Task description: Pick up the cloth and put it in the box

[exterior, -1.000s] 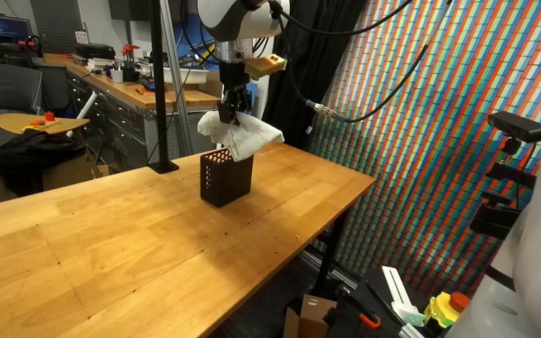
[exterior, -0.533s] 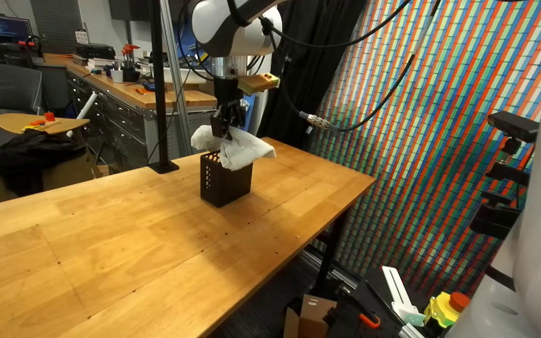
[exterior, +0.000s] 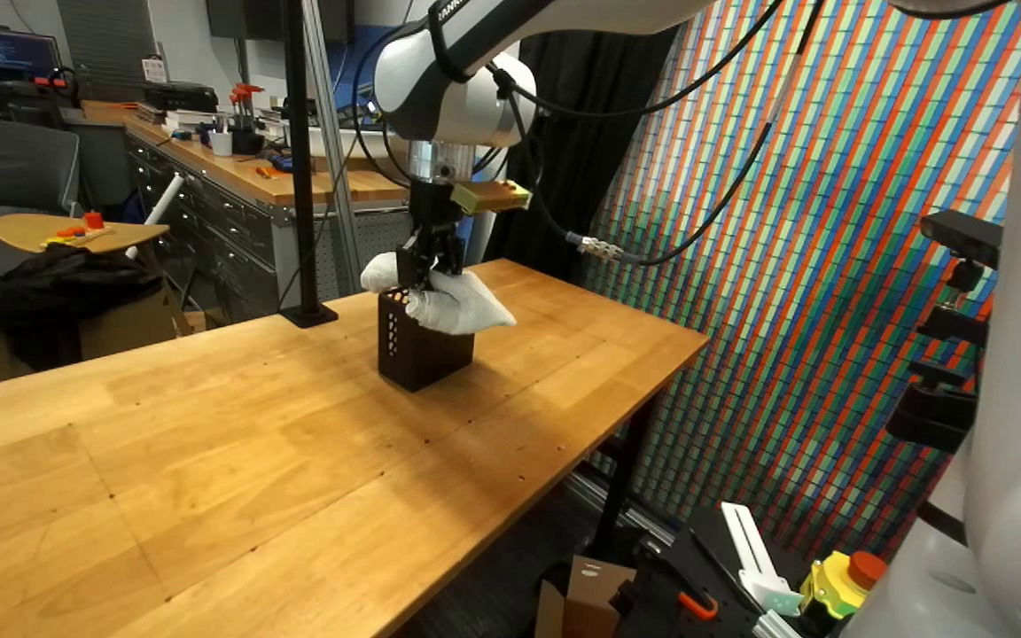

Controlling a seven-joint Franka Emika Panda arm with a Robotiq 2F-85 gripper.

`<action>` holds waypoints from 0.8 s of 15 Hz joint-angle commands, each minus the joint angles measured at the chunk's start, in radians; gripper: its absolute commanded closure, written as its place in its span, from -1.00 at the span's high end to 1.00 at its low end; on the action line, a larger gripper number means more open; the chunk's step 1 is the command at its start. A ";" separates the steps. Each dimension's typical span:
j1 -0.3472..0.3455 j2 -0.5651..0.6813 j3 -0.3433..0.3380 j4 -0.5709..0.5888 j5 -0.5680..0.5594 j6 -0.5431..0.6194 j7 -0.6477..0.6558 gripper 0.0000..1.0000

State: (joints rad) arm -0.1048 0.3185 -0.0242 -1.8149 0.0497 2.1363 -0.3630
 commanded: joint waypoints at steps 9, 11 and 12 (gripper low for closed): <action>-0.040 0.019 0.019 -0.033 0.114 0.030 -0.082 -0.99; -0.037 0.007 0.015 -0.039 0.102 0.035 -0.077 -0.48; -0.036 0.000 0.013 -0.042 0.096 0.037 -0.075 -0.43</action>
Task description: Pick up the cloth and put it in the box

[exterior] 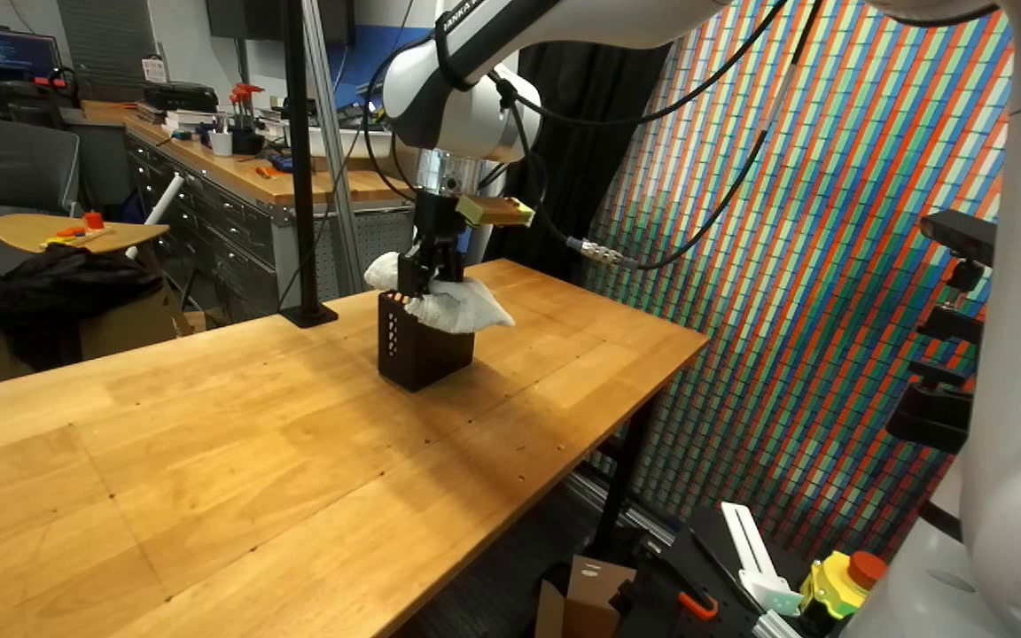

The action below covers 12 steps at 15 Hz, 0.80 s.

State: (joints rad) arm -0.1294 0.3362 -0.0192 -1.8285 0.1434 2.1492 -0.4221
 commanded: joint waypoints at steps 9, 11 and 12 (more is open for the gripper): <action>-0.003 -0.049 0.003 -0.037 -0.037 0.032 -0.013 0.75; 0.000 -0.056 0.001 -0.035 -0.052 0.028 -0.010 0.99; 0.001 -0.060 0.000 -0.033 -0.062 0.024 -0.008 1.00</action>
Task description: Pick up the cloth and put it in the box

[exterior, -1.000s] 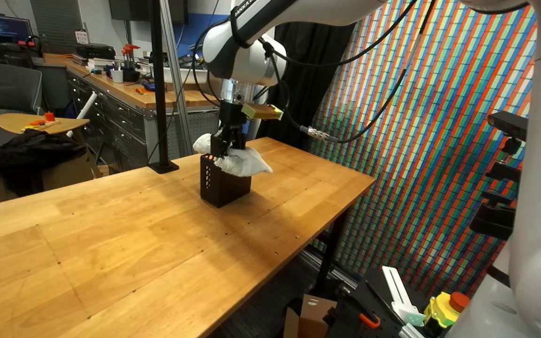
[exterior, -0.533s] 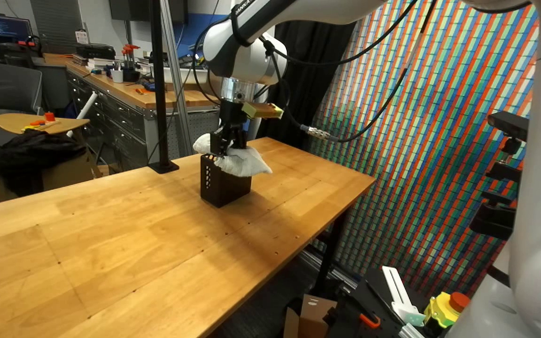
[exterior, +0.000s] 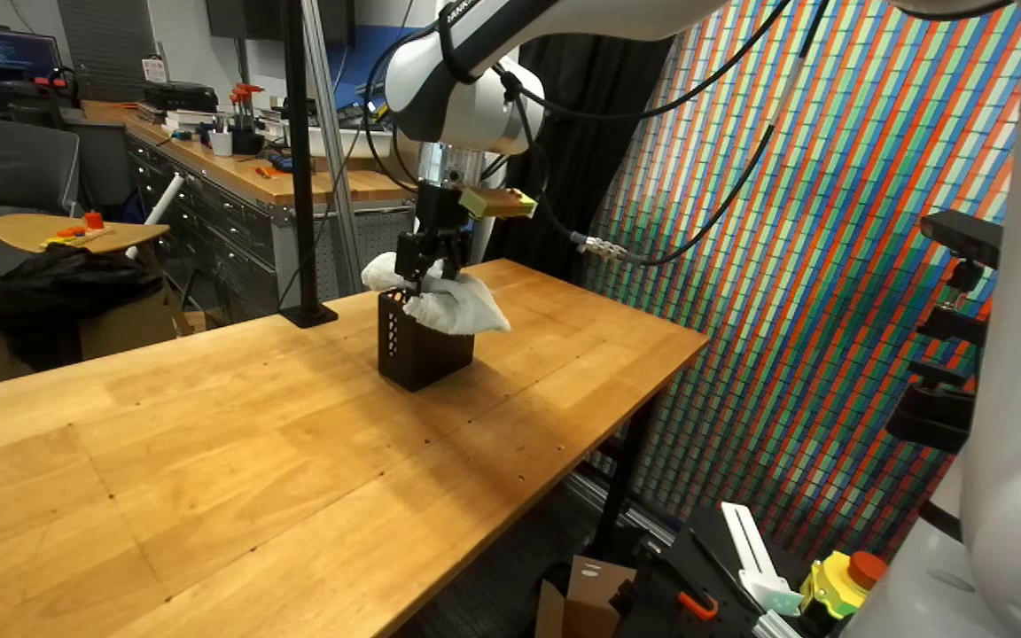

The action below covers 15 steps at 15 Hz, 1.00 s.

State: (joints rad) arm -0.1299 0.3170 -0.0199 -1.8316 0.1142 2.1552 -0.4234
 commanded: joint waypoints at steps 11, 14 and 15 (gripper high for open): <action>0.017 -0.141 -0.015 -0.003 -0.217 -0.008 0.026 0.39; 0.022 -0.142 -0.013 0.012 -0.231 -0.008 0.039 -0.07; 0.023 -0.140 -0.012 0.015 -0.230 -0.007 0.038 -0.25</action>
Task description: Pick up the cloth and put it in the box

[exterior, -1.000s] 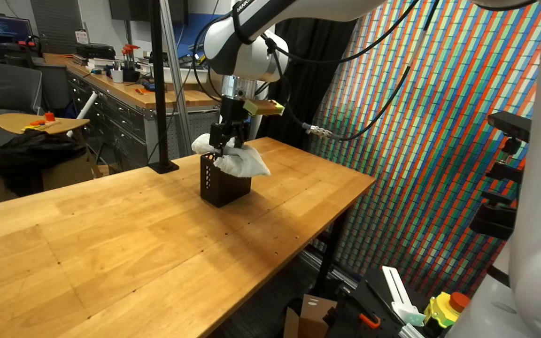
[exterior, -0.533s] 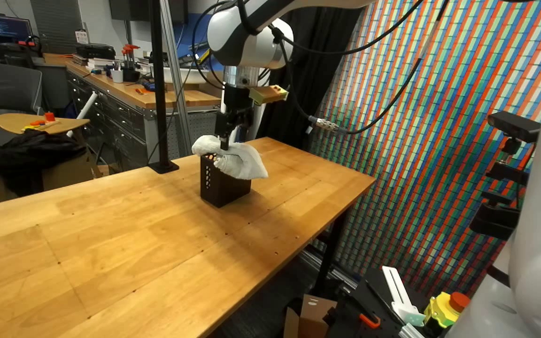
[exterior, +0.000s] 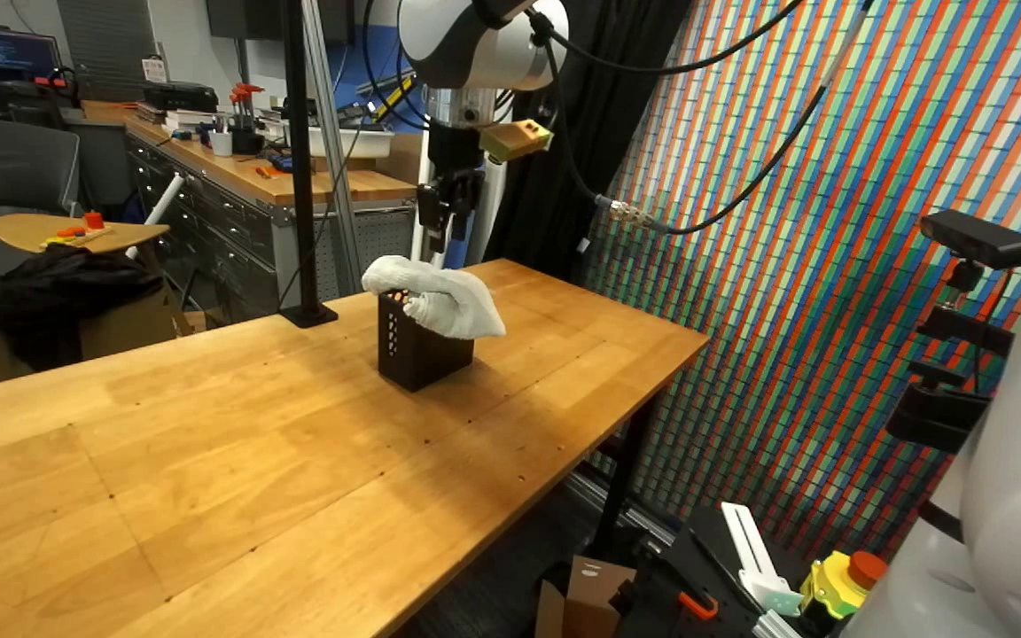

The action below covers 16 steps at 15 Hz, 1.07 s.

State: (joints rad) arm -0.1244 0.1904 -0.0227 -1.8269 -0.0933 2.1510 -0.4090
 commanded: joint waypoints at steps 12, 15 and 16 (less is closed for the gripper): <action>0.016 0.056 0.002 0.031 0.032 0.012 -0.010 -0.98; 0.011 0.083 0.004 0.040 0.046 0.011 -0.017 -0.98; 0.008 0.092 0.006 0.044 0.059 0.011 -0.023 -0.98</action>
State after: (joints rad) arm -0.1064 0.2518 -0.0217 -1.8194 -0.0748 2.1558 -0.4060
